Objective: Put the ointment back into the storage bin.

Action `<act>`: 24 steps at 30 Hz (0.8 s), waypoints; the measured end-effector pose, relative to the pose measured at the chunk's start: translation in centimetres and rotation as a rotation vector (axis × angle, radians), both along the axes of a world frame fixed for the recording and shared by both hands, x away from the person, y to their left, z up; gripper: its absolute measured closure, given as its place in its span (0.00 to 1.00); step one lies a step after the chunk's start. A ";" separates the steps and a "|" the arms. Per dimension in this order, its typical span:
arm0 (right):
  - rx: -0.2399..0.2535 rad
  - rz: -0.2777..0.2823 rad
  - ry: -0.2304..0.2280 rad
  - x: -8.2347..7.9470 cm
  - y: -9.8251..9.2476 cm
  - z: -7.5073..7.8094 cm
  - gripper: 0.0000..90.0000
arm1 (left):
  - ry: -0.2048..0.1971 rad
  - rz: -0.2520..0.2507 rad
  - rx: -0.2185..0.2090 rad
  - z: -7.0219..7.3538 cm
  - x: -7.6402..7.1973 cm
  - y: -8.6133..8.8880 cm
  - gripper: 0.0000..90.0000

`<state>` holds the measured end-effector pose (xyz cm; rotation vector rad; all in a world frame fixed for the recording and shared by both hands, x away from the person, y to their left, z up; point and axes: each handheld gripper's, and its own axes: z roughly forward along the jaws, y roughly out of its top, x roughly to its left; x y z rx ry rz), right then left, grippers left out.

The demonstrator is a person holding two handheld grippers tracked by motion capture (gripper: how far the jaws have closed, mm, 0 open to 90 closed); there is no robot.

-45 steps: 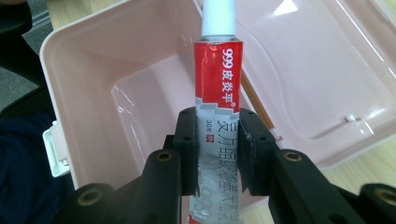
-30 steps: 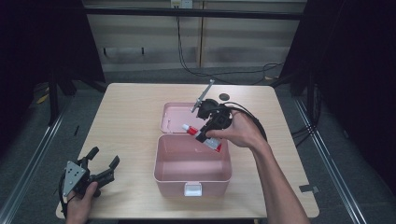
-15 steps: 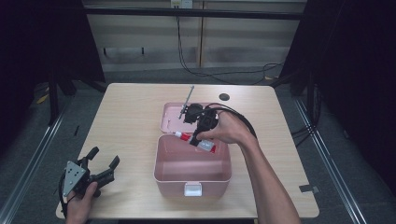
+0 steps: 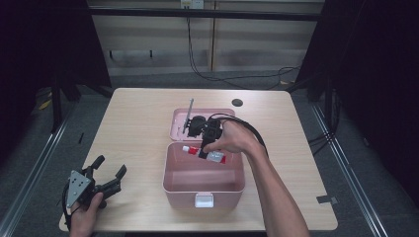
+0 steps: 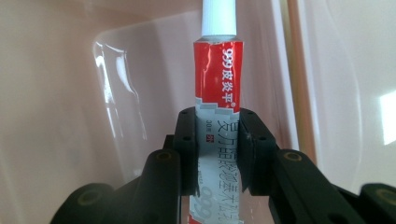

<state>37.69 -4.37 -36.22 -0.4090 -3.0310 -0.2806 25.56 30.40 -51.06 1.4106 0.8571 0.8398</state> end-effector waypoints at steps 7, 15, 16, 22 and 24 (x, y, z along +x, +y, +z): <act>-0.036 0.037 -0.004 -0.3 0.8 -1.3 0.80 | 0.000 -0.001 -0.001 0.0 0.0 0.0 0.18; -0.064 0.066 -0.010 -0.3 1.0 -2.1 0.80 | 0.000 -0.002 0.000 0.0 0.0 0.0 0.18; -0.063 0.064 -0.010 -0.3 1.0 -2.2 0.80 | 0.000 -0.002 0.000 0.0 0.0 0.0 0.18; -0.077 0.085 -0.011 -0.5 1.3 -3.2 0.80 | 0.000 -0.003 0.000 0.0 0.0 0.0 0.18; -0.087 0.087 -0.010 -0.6 1.5 -3.4 0.80 | 0.000 -0.003 -0.001 0.0 0.0 0.0 0.18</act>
